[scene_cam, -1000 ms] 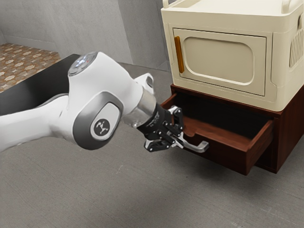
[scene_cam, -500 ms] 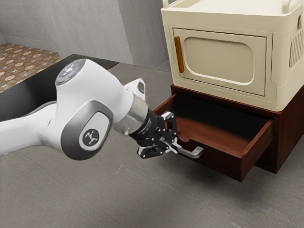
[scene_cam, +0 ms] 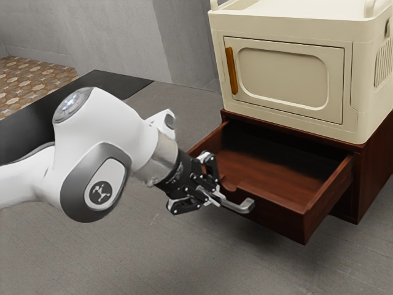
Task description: Pull the drawer handle with one arm to open the drawer
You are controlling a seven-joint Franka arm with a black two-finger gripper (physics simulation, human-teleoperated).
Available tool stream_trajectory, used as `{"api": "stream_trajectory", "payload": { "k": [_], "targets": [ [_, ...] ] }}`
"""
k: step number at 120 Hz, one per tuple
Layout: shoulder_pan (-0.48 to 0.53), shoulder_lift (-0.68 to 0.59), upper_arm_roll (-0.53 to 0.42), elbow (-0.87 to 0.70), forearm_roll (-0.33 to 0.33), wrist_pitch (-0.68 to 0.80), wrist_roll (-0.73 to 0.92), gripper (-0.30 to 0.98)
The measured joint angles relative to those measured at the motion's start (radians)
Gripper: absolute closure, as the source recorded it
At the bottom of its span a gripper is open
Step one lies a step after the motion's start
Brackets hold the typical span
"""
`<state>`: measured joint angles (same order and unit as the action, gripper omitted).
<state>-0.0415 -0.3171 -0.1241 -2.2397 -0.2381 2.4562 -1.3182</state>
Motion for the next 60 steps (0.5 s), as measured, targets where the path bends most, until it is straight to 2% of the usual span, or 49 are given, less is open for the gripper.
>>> {"api": "stream_trajectory", "payload": {
  "k": [50, 60],
  "targets": [
    [0.002, -0.024, -0.003, -0.032, -0.009, 0.006, -0.001, 0.79],
    [0.001, -0.024, -0.003, -0.035, -0.009, 0.01, -0.001, 0.73]
  ]
}}
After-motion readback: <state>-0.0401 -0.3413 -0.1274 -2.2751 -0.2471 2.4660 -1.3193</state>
